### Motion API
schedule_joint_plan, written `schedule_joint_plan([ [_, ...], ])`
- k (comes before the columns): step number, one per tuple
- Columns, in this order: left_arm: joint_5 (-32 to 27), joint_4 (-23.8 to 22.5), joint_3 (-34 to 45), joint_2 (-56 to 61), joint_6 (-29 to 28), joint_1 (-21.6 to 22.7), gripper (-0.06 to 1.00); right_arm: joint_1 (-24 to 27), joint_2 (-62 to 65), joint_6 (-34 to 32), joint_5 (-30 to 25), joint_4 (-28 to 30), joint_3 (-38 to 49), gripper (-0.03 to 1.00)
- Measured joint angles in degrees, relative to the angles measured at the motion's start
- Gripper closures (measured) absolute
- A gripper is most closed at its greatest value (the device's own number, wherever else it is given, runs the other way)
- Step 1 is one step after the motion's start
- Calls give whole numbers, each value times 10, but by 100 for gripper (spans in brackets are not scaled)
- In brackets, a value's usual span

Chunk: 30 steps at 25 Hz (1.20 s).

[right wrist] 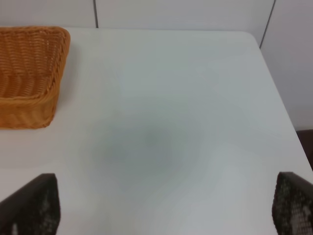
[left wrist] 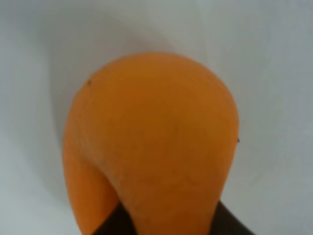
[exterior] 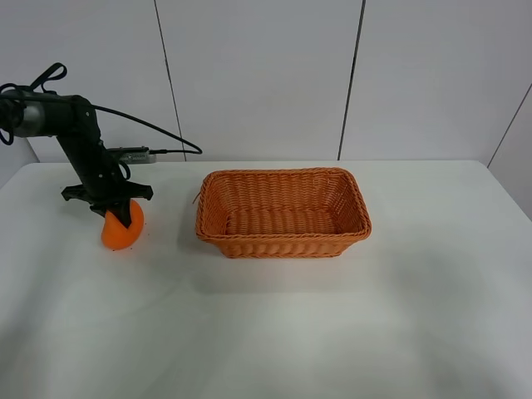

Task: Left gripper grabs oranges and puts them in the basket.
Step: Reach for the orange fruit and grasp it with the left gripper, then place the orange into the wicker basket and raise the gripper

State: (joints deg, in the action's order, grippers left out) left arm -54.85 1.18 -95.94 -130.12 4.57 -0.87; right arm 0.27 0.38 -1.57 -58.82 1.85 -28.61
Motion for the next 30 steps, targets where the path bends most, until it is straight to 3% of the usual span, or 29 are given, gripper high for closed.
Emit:
schedule_joint_plan([
  [5, -36, -26, -18, 1, -31, 0, 72, 0, 0, 0, 0, 0, 0, 27],
  [14, -131, -27, -99, 71, -57, 0, 72, 0, 0, 0, 0, 0, 0, 27],
  [21, -132, -21, -160, 120, -66, -2, 72, 0, 0, 0, 0, 0, 0, 27],
  [25, -132, -19, -162, 124, -70, -30, 72, 0, 0, 0, 0, 0, 0, 27],
  [30, -132, -16, -162, 124, -70, -102, 72, 0, 0, 0, 0, 0, 0, 27],
])
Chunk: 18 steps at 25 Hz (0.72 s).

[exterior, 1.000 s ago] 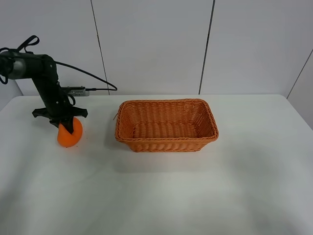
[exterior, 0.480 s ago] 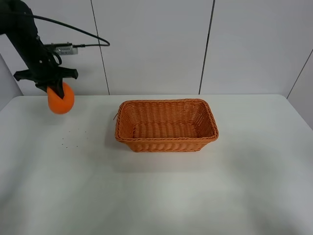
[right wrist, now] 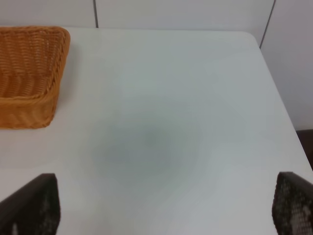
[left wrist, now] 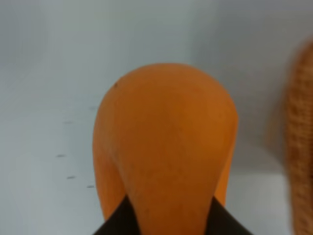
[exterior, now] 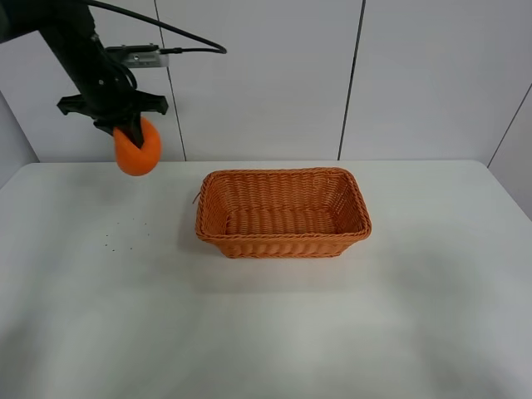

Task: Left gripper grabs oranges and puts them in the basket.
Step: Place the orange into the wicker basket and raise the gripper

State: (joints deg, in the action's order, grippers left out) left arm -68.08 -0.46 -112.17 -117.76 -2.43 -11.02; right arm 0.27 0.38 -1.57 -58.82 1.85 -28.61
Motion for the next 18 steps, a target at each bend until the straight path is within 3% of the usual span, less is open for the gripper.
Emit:
schedule_joint_plan([
  [10, 8, 5, 0, 0, 0, -160, 72, 0, 0, 0, 0, 0, 0, 27],
  [18, 68, 5, -21, -48, 0, -215, 72, 0, 0, 0, 0, 0, 0, 27],
])
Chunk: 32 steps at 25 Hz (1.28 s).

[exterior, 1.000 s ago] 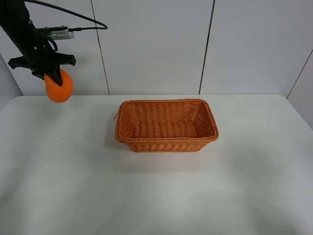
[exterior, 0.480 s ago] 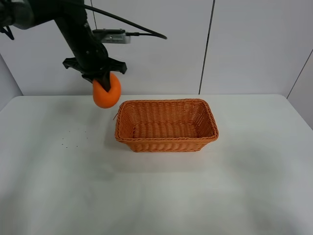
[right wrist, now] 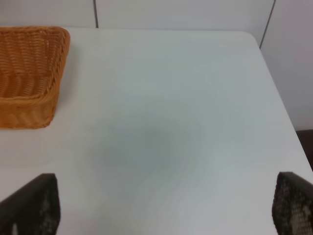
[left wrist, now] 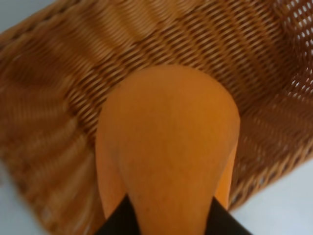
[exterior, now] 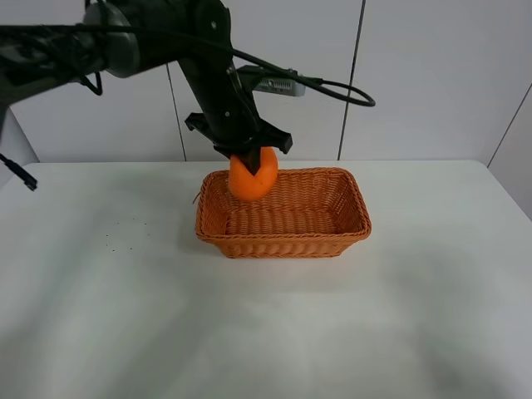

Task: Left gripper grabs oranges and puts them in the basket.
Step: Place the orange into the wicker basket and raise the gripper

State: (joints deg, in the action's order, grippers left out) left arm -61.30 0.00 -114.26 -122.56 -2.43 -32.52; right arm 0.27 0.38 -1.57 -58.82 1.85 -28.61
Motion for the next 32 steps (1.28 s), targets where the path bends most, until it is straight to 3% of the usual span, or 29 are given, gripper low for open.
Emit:
schedule_joint_plan([
  [6, 49, 0, -60, -99, 0, -5, 72, 0, 0, 0, 0, 0, 0, 27],
  [18, 74, 27, -63, -160, 16, -5, 71, 0, 0, 0, 0, 0, 0, 27],
  [20, 74, 27, -63, -160, 24, -5, 61, 0, 0, 0, 0, 0, 0, 27],
  [23, 65, 27, -63, -160, 24, -5, 33, 0, 0, 0, 0, 0, 0, 27],
  [25, 63, 27, -63, -160, 27, -5, 20, 0, 0, 0, 0, 0, 0, 27],
  [28, 63, 27, -63, -160, 28, -5, 13, 0, 0, 0, 0, 0, 0, 27],
  [32, 37, 29, -80, -160, 29, -5, 11, 0, 0, 0, 0, 0, 0, 27],
])
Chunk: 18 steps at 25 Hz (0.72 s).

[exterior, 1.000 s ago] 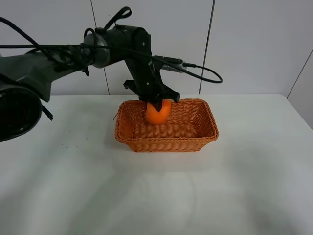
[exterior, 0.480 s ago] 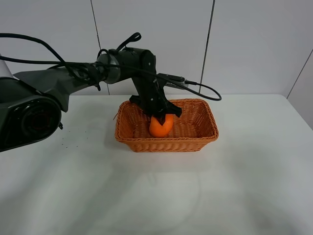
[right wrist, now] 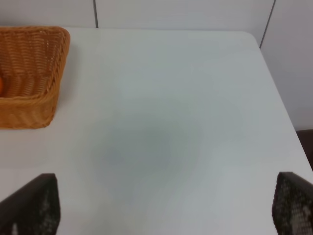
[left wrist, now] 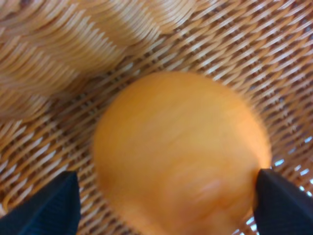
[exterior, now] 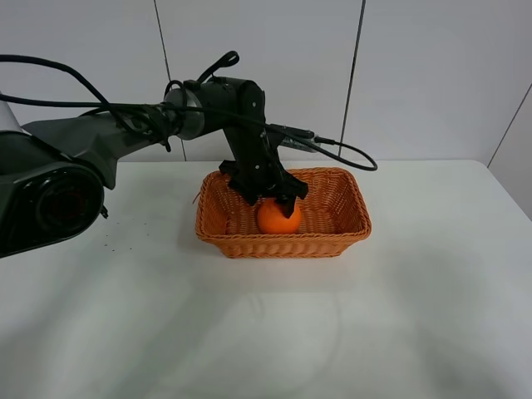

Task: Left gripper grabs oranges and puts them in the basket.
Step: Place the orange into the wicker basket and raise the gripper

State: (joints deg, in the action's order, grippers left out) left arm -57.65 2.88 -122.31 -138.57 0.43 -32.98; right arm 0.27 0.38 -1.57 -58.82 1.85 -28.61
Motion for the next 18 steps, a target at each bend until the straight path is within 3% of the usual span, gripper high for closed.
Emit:
schedule_joint_plan([
  [6, -53, -1, -39, 21, 11, 0, 11, 0, 0, 0, 0, 0, 0, 27],
  [18, -98, -34, -46, 135, 13, 9, 11, 0, 0, 0, 0, 0, 0, 27],
])
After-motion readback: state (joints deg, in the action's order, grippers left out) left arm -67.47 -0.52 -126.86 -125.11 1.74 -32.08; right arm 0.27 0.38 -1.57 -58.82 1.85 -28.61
